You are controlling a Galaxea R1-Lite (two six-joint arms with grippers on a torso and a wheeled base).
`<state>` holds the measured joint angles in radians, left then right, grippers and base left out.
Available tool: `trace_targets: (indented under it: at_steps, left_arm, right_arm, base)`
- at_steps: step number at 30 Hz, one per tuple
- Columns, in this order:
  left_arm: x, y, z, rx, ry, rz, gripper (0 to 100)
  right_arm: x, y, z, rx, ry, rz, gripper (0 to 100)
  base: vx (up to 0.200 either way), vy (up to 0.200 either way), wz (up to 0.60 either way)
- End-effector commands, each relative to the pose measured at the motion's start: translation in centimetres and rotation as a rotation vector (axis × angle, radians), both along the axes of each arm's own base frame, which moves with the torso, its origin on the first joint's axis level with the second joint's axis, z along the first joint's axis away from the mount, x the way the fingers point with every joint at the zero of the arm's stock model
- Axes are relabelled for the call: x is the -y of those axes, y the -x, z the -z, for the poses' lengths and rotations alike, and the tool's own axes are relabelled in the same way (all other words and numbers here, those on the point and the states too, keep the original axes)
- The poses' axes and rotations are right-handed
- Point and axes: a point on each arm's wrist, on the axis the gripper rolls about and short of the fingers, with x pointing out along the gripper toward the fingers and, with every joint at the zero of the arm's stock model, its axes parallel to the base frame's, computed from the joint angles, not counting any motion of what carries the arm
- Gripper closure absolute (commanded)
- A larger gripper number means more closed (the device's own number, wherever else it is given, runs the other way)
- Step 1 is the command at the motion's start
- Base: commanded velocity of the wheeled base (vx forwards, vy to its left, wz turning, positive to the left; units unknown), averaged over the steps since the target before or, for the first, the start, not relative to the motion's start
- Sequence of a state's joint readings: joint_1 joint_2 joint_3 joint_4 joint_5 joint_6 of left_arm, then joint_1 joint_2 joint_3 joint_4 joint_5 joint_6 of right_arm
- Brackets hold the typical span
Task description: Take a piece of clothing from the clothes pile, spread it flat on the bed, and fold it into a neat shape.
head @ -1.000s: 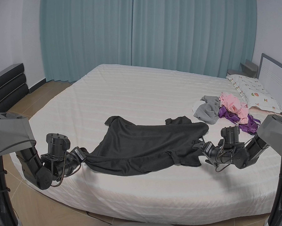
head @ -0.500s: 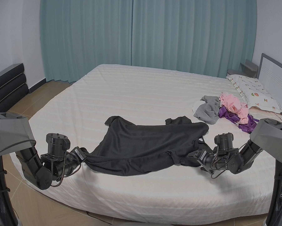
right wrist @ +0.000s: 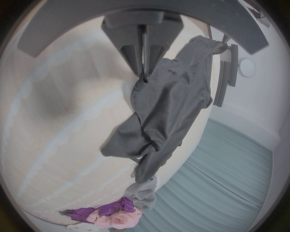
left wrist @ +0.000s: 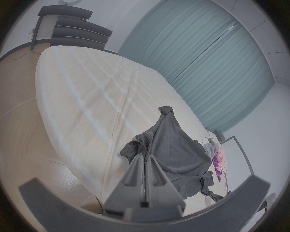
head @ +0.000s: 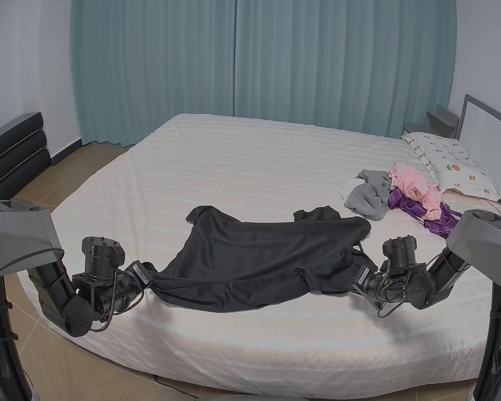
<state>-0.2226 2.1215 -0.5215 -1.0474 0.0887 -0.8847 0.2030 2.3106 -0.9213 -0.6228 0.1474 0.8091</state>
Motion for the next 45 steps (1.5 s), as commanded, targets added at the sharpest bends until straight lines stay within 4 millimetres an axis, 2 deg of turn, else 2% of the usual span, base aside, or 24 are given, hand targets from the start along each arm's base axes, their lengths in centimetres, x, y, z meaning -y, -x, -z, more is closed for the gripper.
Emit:
trace_targets:
  at_steps: [1, 8, 12, 16, 17, 26, 31, 32, 35, 37, 40, 45]
  left_arm:
    - [-0.1, 0.2, 0.1, -0.005, -0.004, 0.001, 100]
    - [0.1, 0.5, 0.2, -0.015, -0.014, 0.014, 100]
    - [0.1, 1.0, 0.4, -0.027, -0.051, 0.038, 100]
    - [0.1, 1.4, 0.6, -0.040, -0.087, 0.061, 100]
    - [0.1, 1.7, 0.6, -0.043, -0.107, 0.077, 100]
    - [0.6, 2.5, 1.0, -0.067, -0.138, 0.117, 100]
    - [0.7, 2.6, 1.2, -0.074, -0.139, 0.122, 100]
    - [0.7, 2.6, 1.3, -0.077, -0.140, 0.124, 100]
    - [0.7, 2.7, 1.3, -0.079, -0.139, 0.123, 100]
    - [0.7, 2.6, 1.3, -0.079, -0.140, 0.124, 100]
    - [0.8, 2.7, 1.3, -0.082, -0.140, 0.125, 100]
    - [0.8, 2.6, 1.4, -0.083, -0.141, 0.126, 100]
  right_arm:
    - [1.0, 1.5, -2.1, 0.019, -0.005, 0.012, 100]
    - [3.0, 5.2, -4.1, 0.011, 0.010, -0.011, 100]
    - [5.4, 9.0, -5.1, 0.002, 0.036, -0.045, 100]
    - [6.5, 11.5, -5.5, 0.000, 0.052, -0.070, 100]
    - [6.9, 12.9, -5.6, -0.003, 0.061, -0.089, 100]
    - [7.1, 18.2, -5.0, -0.051, 0.132, -0.191, 100]
    - [7.1, 18.9, -4.2, -0.101, 0.139, -0.208, 100]
    - [7.1, 19.0, -4.0, -0.112, 0.141, -0.213, 0]
    - [7.0, 19.0, -3.6, -0.119, 0.147, -0.234, 0]
    - [7.0, 18.3, -3.7, -0.102, 0.141, -0.237, 0]
    - [7.2, 16.7, -3.9, -0.072, 0.117, -0.232, 0]
    - [7.1, 13.4, -2.8, -0.072, 0.099, -0.249, 0]
  base:
    - [0.000, 0.000, 0.00]
    - [0.000, 0.000, 0.00]
    - [0.000, 0.000, 0.00]
    - [0.000, 0.000, 0.00]
    - [0.000, 0.000, 0.00]
    - [0.000, 0.000, 0.00]
    - [0.000, 0.000, 0.00]
    - [0.000, 0.000, 0.00]
    - [0.000, 0.000, 0.00]
    - [0.000, 0.000, 0.00]
    - [0.000, 0.000, 0.00]
    - [0.000, 0.000, 0.00]
